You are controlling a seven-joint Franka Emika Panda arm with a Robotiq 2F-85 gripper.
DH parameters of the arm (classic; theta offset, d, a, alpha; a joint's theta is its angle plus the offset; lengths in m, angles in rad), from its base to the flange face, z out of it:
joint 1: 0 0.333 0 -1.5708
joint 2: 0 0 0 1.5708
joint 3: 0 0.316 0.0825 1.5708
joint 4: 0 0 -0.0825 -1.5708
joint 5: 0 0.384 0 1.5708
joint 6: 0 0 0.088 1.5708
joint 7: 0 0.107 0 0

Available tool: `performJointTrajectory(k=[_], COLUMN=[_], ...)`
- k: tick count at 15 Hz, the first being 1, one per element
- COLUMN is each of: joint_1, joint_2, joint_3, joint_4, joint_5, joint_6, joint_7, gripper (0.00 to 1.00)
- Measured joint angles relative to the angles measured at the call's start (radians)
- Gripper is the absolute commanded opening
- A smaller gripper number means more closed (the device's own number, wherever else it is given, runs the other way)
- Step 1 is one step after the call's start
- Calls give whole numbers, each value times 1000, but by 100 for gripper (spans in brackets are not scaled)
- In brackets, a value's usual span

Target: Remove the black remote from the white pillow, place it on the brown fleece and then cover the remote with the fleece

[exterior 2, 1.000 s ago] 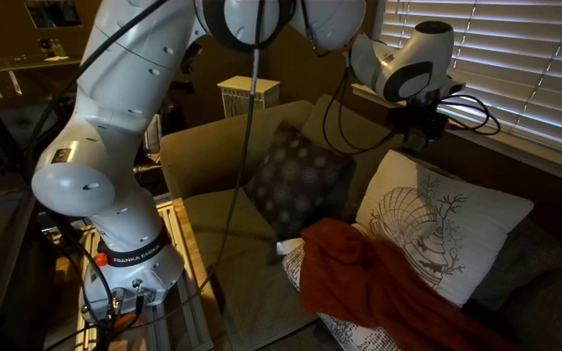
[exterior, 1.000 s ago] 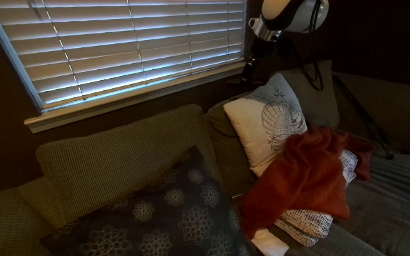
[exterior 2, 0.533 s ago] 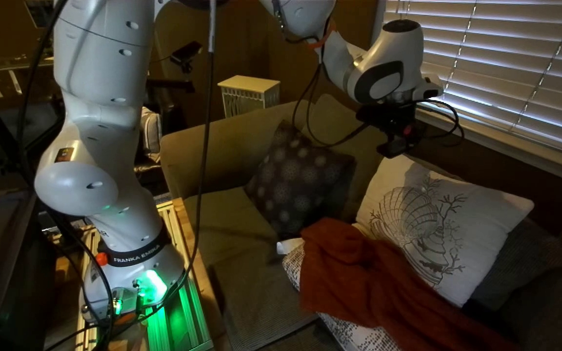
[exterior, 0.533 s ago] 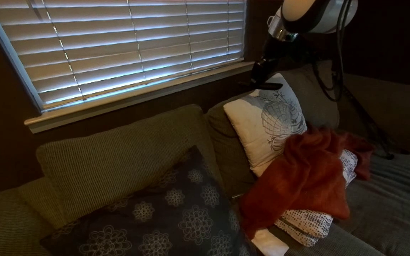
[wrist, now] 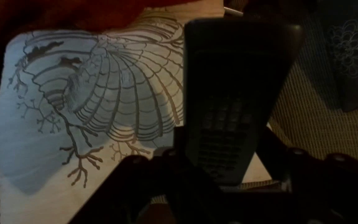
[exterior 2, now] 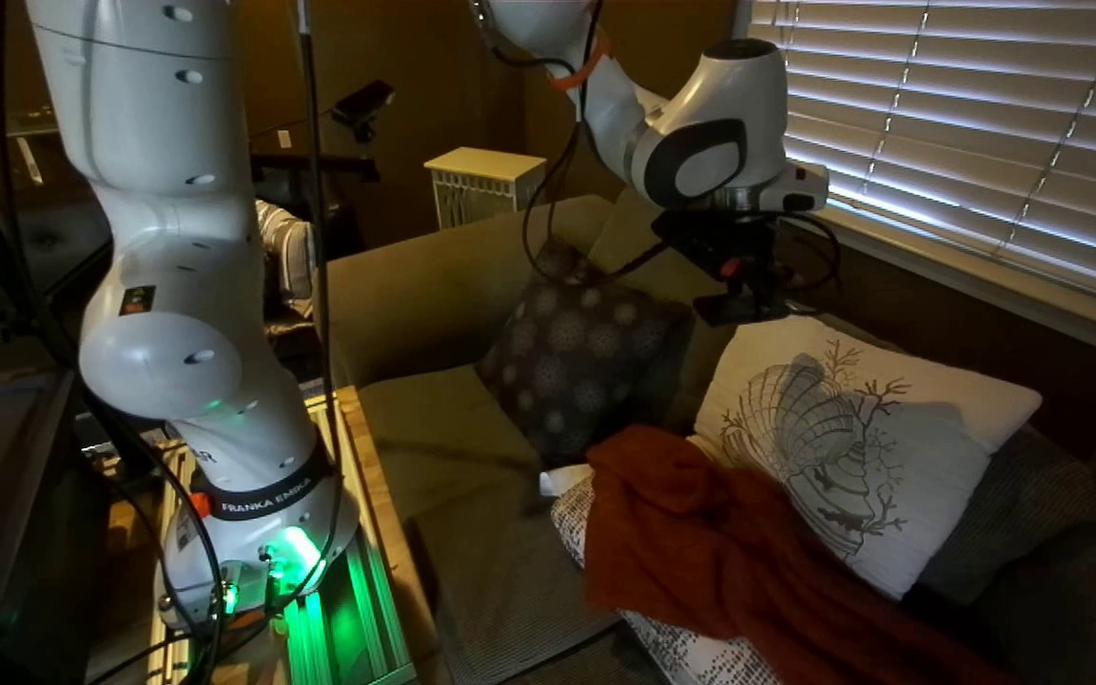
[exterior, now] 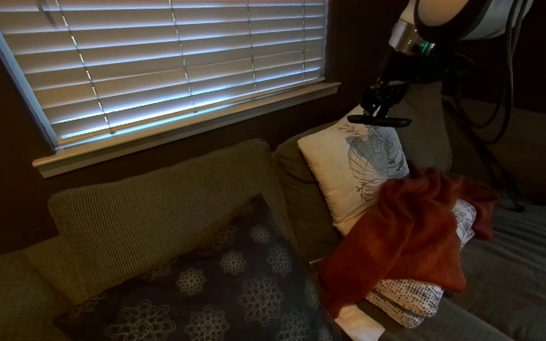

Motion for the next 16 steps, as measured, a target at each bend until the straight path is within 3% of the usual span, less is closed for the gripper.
performJointTrajectory(k=[11, 16], joint_1=[85, 106], joint_2=[-11, -9], joint_3=[-119, -162], joint_4=[-161, -228], joint_5=[-103, -130], joint_6=[21, 89], joint_7=[440, 537], gripper=[34, 34])
